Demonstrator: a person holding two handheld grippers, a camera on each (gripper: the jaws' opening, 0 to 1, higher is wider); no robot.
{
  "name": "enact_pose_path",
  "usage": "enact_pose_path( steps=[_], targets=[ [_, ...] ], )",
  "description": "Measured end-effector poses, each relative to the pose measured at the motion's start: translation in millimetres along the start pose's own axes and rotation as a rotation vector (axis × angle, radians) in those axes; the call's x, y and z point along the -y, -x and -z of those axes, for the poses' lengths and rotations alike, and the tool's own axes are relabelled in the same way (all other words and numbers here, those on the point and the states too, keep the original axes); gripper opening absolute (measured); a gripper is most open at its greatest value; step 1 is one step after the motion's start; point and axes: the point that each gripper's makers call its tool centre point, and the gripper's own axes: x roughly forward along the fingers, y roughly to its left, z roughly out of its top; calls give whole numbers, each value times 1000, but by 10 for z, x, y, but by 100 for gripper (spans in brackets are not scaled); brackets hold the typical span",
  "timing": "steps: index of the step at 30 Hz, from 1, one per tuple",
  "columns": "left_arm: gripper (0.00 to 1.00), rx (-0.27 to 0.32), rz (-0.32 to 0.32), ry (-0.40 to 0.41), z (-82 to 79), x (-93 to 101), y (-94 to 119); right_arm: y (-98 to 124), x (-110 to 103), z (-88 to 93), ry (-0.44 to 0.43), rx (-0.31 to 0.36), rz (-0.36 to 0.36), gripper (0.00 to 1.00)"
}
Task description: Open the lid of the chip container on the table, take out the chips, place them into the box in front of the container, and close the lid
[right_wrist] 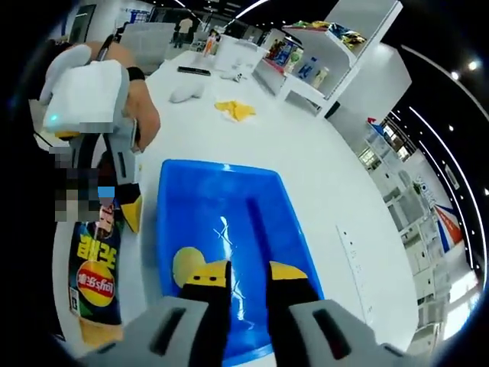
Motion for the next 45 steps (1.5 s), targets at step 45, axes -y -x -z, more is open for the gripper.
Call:
enact_pose_path(
  steps=[45],
  targets=[
    [57,-54,0,2,-108,228,-69,1418,-160,878,-154,101,221,17]
  ],
)
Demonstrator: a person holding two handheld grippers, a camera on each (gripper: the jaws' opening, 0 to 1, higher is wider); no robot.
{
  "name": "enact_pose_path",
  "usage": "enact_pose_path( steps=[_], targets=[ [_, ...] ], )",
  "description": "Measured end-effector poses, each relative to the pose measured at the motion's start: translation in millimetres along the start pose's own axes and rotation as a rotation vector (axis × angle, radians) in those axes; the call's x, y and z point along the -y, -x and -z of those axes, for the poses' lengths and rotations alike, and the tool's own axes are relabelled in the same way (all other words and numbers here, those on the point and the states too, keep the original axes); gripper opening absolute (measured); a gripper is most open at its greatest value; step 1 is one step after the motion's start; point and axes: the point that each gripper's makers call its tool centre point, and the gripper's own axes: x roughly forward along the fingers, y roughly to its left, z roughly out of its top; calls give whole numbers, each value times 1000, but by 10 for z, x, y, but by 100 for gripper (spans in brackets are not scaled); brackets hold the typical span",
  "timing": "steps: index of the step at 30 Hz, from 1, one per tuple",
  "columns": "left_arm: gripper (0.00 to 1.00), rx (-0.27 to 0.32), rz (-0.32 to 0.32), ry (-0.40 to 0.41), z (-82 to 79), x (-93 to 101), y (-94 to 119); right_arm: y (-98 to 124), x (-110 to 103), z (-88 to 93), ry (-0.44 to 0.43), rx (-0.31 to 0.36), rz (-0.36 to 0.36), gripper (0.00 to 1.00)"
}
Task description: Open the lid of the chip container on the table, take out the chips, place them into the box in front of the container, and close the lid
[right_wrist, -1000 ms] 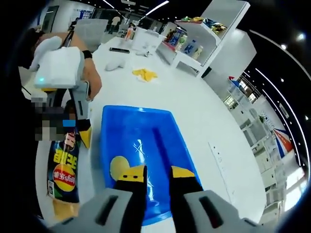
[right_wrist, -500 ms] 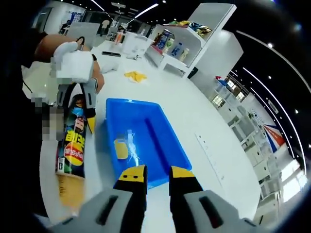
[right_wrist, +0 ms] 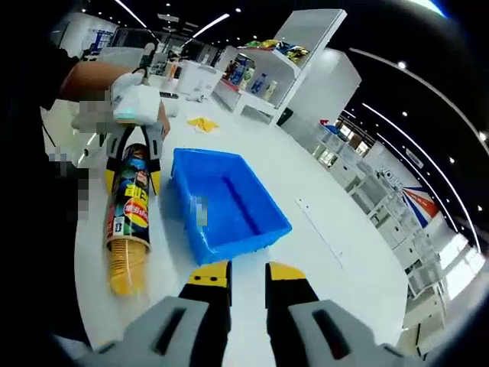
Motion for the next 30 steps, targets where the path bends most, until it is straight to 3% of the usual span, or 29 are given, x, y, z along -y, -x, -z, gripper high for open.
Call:
enact_pose_path(
  steps=[16,19,25,30],
  targets=[
    [57,-11,-6,-1,80,-106,24,509,-233,455,-68,40,71,17],
    [57,-9,-7,-1,86,-116,26,595,-307,530,-123,76,89,17],
    [57,-11,-9,-1,72,-93,19,673,-463,711,-164,98,97,17],
    [57,-1,-13,1,51,-72,12,665,-636,857,-253,155,97,17]
  ],
)
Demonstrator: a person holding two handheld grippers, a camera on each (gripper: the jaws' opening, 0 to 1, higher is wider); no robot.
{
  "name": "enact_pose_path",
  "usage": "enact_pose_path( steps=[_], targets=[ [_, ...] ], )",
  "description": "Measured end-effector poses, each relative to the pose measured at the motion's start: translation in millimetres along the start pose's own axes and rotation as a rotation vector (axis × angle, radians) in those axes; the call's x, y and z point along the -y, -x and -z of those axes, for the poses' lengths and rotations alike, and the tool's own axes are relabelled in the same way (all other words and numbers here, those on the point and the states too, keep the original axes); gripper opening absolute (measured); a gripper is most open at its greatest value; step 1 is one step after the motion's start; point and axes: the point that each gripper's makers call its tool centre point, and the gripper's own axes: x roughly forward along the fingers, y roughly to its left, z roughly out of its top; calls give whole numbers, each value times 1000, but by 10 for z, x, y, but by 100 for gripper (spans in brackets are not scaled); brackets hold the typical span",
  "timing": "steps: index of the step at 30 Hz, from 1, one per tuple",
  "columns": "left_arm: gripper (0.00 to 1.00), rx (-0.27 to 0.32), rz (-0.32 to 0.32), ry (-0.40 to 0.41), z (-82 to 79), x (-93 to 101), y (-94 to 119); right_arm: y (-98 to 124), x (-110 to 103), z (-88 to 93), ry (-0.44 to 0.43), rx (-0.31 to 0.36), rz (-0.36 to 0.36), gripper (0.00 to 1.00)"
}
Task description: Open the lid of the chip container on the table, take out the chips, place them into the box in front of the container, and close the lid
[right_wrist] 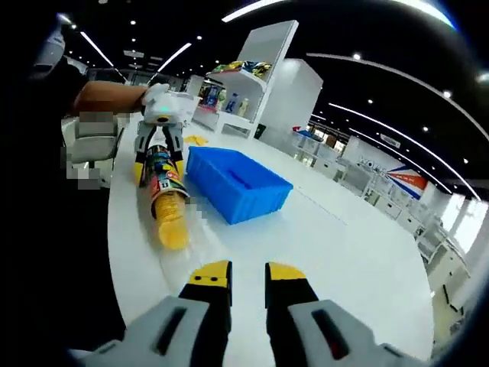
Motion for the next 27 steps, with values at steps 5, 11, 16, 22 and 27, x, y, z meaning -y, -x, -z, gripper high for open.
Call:
enact_pose_path(
  steps=[5,11,16,22,27],
  targets=[
    [57,10,-5,-4,-25,25,-7,30,-34,172,-57,20,11,17],
    [57,13,-5,-8,-39,41,-12,-16,-105,147,-76,48,-12,17],
    [58,20,-5,-8,-29,17,-5,-111,-158,168,-70,53,-36,15],
    [58,36,-9,-5,-25,-5,4,-167,-179,251,-89,45,-49,12],
    [58,29,-10,-8,-13,-15,5,-207,-235,234,-93,58,-77,12]
  ],
)
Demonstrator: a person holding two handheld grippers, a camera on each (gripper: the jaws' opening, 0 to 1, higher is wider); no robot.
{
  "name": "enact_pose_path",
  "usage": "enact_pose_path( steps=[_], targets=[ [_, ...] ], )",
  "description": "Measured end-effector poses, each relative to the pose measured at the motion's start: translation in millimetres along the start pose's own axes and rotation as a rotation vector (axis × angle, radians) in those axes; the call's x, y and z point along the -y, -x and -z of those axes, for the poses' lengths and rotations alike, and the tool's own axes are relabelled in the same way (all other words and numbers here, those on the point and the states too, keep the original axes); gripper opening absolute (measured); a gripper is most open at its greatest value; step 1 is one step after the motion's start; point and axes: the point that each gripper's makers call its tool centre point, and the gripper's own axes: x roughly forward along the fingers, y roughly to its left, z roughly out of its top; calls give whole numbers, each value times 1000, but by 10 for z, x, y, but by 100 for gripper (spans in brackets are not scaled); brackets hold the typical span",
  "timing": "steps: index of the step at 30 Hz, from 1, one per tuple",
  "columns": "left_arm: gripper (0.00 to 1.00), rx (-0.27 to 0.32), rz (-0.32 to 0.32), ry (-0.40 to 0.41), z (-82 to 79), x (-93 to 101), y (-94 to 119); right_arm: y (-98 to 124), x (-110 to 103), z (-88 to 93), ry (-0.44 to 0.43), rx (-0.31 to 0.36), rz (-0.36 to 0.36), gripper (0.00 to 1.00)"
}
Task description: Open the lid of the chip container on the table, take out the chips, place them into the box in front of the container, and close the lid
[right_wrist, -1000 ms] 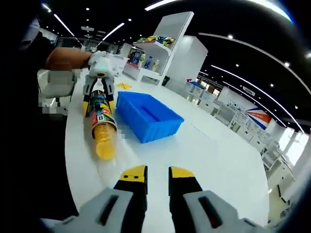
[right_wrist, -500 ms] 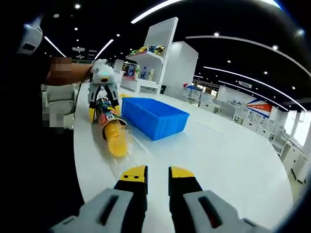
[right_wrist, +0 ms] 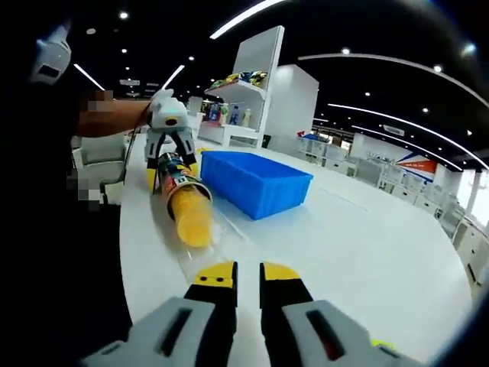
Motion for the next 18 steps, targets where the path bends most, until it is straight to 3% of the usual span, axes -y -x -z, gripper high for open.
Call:
enact_pose_path(
  steps=[10,18],
  targets=[
    [58,-1,3,8,38,-41,7,-90,-112,35,3,-4,-44,5],
    [58,2,4,13,61,-69,6,-213,-285,-55,-12,20,-99,2]
  ],
)
